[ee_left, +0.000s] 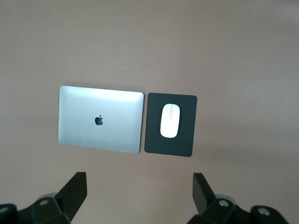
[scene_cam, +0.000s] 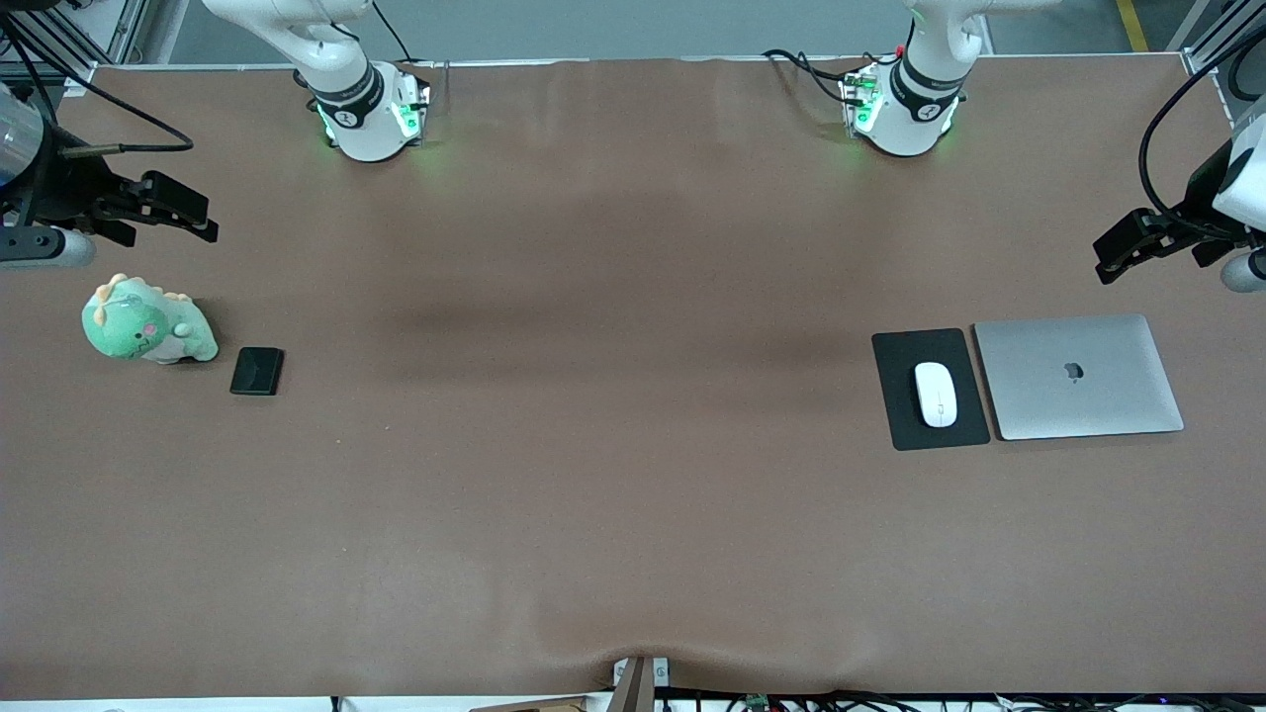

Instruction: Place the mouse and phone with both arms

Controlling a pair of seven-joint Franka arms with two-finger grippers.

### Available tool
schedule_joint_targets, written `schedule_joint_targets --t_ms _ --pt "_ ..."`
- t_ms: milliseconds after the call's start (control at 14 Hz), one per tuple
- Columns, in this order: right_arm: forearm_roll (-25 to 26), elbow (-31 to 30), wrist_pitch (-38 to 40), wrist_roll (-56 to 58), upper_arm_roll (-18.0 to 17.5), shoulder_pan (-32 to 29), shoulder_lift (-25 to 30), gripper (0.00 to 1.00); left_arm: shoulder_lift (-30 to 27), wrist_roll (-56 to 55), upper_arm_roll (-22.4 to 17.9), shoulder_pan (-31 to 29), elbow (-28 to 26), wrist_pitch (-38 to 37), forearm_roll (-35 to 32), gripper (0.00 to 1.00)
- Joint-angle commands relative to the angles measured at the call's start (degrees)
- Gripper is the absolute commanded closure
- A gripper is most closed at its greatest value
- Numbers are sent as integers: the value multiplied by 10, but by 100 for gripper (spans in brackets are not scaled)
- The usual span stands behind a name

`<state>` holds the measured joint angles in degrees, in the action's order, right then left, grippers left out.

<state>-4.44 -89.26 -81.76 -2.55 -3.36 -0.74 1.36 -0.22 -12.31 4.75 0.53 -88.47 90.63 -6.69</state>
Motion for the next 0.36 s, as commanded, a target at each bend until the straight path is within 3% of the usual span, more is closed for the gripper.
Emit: schedule_joint_targets --t_ms 0,286 --pt "3 0 5 8 -2 -3 7 0 -8 18 0 0 3 -11 10 0" --pt "3 0 5 8 -2 -3 7 0 -8 20 0 0 3 -11 11 0"
